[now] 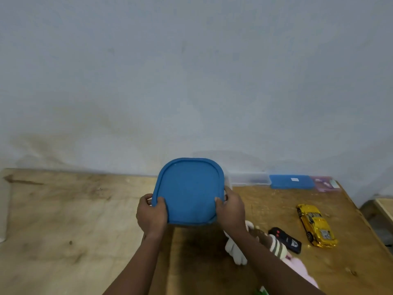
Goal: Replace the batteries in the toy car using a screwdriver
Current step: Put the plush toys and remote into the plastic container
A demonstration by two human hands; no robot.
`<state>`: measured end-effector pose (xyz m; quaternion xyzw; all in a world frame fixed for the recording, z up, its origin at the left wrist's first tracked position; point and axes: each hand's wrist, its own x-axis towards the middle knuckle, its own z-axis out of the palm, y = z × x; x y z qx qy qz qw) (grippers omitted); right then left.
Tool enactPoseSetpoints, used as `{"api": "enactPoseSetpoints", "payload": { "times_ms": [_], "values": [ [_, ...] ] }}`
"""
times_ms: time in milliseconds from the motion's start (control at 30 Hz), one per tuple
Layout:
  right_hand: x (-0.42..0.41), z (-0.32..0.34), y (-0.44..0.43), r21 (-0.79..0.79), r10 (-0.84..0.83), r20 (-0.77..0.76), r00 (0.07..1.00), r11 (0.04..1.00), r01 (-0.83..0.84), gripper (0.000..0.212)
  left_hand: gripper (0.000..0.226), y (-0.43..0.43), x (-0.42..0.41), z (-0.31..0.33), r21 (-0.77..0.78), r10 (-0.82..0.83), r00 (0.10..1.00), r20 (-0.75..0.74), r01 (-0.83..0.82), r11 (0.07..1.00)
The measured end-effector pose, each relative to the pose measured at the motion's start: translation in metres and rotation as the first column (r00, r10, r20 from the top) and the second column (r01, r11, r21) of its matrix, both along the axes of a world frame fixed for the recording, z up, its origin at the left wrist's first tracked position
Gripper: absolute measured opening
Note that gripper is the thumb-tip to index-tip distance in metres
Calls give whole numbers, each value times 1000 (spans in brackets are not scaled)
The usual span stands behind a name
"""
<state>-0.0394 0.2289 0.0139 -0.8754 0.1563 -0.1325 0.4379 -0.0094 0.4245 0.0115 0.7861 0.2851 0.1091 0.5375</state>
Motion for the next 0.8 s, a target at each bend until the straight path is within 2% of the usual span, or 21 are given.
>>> {"api": "enactPoseSetpoints", "payload": {
  "times_ms": [133,300,467,633,733,800],
  "values": [
    [-57,-1,5,22,79,-20,997,997,-79,43,34,10,-57,-7,85,4,1000,9,-5,996],
    [-133,-30,0,8,121,-191,974,993,-122,43,40,18,-148,-18,190,-122,992,-43,128,973],
    [-185,-59,0,-6,152,-254,955,987,-159,37,45,21,-211,-30,286,-172,975,-142,207,936],
    [-193,-58,1,-21,163,-300,940,984,-178,32,39,29,-229,-40,298,-235,959,-162,274,914],
    [-183,-59,1,-30,176,-384,906,979,-203,22,31,32,-219,-47,301,-250,946,-206,305,904],
    [-176,-62,2,-44,171,-421,891,977,-208,29,27,33,-208,-50,291,-274,925,-264,347,892]
  ]
}}
